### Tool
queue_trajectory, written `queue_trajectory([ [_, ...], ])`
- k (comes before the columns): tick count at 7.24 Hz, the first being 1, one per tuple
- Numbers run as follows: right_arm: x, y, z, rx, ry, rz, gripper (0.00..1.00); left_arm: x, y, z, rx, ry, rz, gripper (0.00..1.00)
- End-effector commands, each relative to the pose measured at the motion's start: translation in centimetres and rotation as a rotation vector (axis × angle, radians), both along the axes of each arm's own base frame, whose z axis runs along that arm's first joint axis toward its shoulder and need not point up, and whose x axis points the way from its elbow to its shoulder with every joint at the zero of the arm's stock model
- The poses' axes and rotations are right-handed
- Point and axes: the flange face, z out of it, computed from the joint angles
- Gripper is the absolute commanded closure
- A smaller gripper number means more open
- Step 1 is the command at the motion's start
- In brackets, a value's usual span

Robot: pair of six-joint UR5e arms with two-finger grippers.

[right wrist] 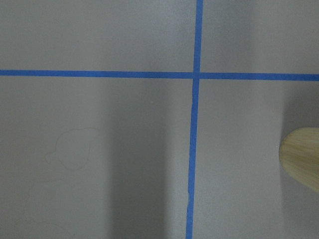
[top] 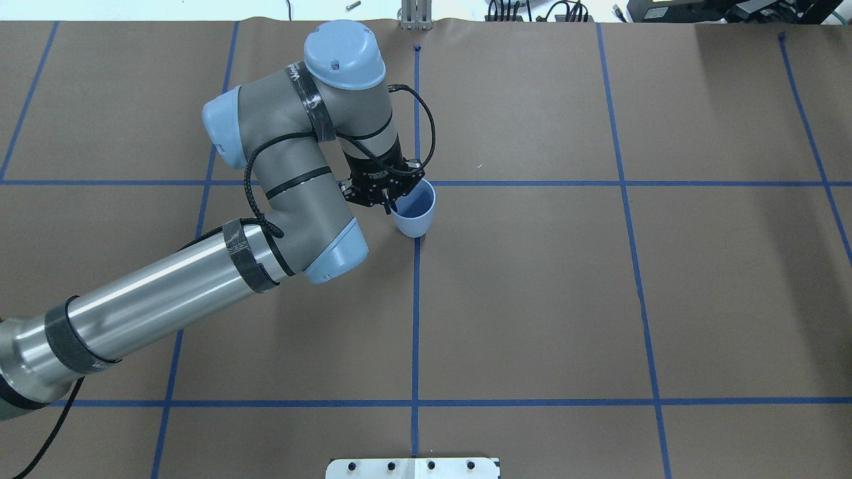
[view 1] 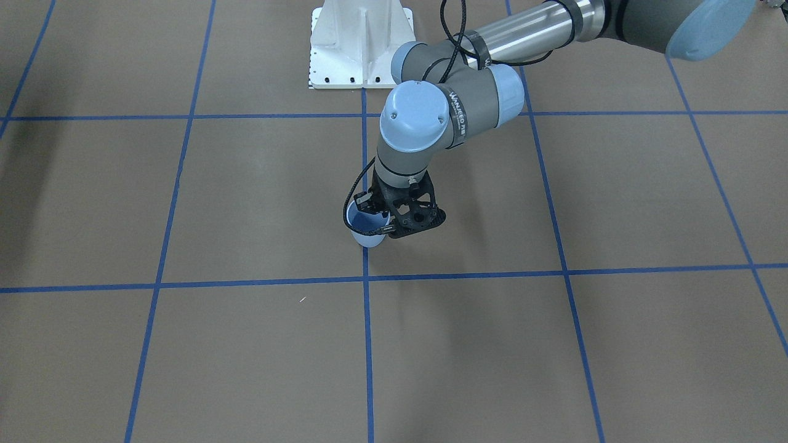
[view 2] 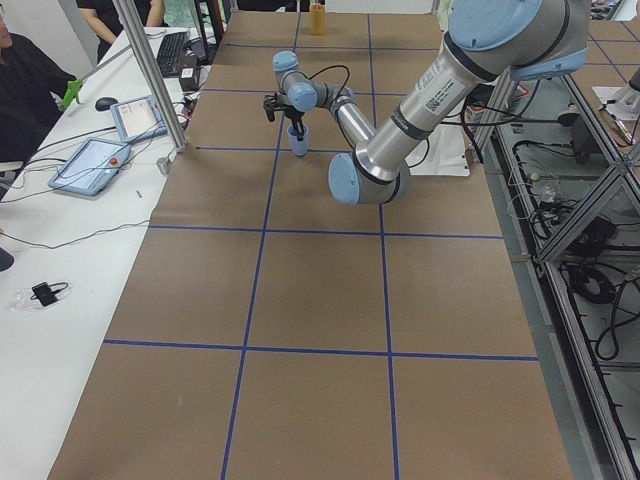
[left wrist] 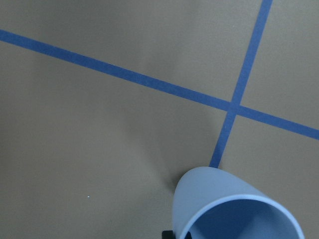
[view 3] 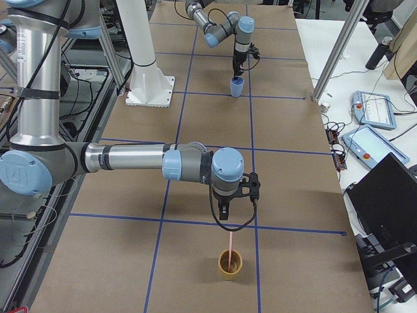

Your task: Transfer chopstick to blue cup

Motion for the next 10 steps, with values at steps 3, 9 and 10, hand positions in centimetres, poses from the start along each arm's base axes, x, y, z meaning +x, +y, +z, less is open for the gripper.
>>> queue_trajectory([
  [3, 0.8, -0.1, -0.3, 0.008, 0.008, 0.016, 0.0, -4.4, -1.3, -2.2, 0.061, 0.056, -0.053, 0.01],
  [9, 8.0, 1.6, 5.2, 0.082, 0.137, 0.003, 0.0, -21.0, 1.6, 2.3, 0.181, -0.052, -0.004, 0.01],
  [10, 8.1, 1.1, 5.3, -0.009, 0.128, 0.086, 0.0, -21.8, 1.6, 2.1, 0.188, -0.047, -0.014, 0.01],
])
